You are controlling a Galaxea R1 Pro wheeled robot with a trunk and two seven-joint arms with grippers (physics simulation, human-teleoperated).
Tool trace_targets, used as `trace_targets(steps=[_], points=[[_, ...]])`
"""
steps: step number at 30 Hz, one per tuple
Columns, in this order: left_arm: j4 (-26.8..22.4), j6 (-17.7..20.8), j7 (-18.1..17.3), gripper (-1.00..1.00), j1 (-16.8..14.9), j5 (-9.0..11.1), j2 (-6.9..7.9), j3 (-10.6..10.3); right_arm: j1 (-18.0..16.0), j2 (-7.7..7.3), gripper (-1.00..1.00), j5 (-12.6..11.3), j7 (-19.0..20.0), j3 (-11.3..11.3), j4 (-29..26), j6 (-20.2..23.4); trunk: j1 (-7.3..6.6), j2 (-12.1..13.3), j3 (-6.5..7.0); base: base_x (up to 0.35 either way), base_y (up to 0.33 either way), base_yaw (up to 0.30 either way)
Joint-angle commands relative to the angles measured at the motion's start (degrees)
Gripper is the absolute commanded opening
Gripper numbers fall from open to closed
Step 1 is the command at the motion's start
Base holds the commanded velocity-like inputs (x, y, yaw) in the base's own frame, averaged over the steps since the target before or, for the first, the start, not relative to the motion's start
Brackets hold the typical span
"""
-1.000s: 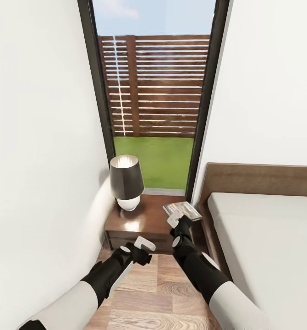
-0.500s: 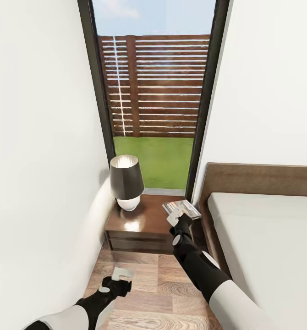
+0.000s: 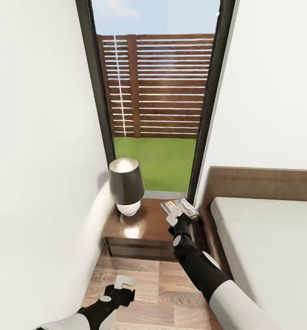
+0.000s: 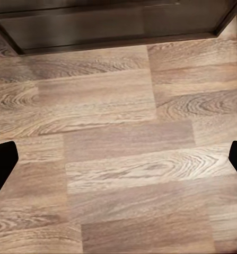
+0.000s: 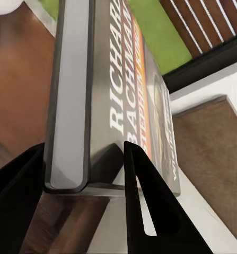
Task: In the bedroom, move the book from the bed onto either nightstand, and place the two sandals side by side next to the bed.
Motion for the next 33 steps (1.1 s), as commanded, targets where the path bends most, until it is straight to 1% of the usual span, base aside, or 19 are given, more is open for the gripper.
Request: trace_targets(steps=[1,3,8,12,15,17,18,21,29,33], points=[[0.1,-0.1,-0.3,1.0,0.0,0.4,-0.09,-0.5,-0.1,-0.02,-1.0,0.3,-0.1,0.2,0.0,0.3,0.04,0.0,-0.06,0.329,0.0,0.154],[0.1,-0.1,-1.4,1.0,0.0,0.5,-0.19,-0.5,-0.1,-0.01,-1.0,0.3,-0.2,0.2,0.0,0.1,0.04,0.0,-0.06,0.332,0.0,0.187],[0.1,0.0,-2.5,1.0,0.0,0.5,-0.23,-0.4,-0.1,0.03,-1.0,0.6,-0.3,0.3,0.3,-0.7,0.04,0.0,-0.06,0.335,0.0,0.104],[0.1,0.0,-2.8,1.0,0.0,0.5,-0.24,-0.4,-0.1,0.1,-1.0,0.8,-1.2,0.3,2.9,-1.9,0.04,0.0,-0.06,0.337,0.0,0.019],[0.1,0.0,-2.8,1.0,0.0,0.5,-0.28,-0.4,-0.1,0.16,-1.0,0.6,-3.1,0.4,7.3,-3.4,0.04,0.0,-0.06,0.337,0.0,0.006],[0.1,0.0,-2.8,1.0,0.0,0.5,-0.32,-0.5,-0.1,0.25,-1.0,0.5,-5.9,0.4,13.6,-6.6,0.04,0.0,-0.06,0.337,0.0,0.002],[0.1,0.1,-2.8,1.0,0.0,0.5,-0.32,-0.5,-0.1,0.27,-1.0,0.5,-6.7,0.4,15.5,-7.6,0.04,0.0,-0.06,0.331,0.0,0.001],[0.1,0.1,-2.7,1.0,0.0,0.5,-0.37,-0.5,-0.1,0.29,-1.0,0.4,-7.7,0.3,18.1,-8.8,0.04,0.0,-0.06,0.232,0.0,0.001],[0.1,0.1,-2.4,1.0,0.0,0.5,-0.53,-0.5,-0.1,0.22,-1.0,0.3,-8.3,0.1,19.5,-9.4,0.04,0.0,-0.06,0.056,0.0,0.0],[0.1,0.1,-2.3,1.0,0.0,0.5,-0.64,-0.5,-0.1,0.21,-1.0,0.2,-8.5,0.0,19.7,-10.4,0.92,-1.6,-0.78,0.005,0.0,0.0]])
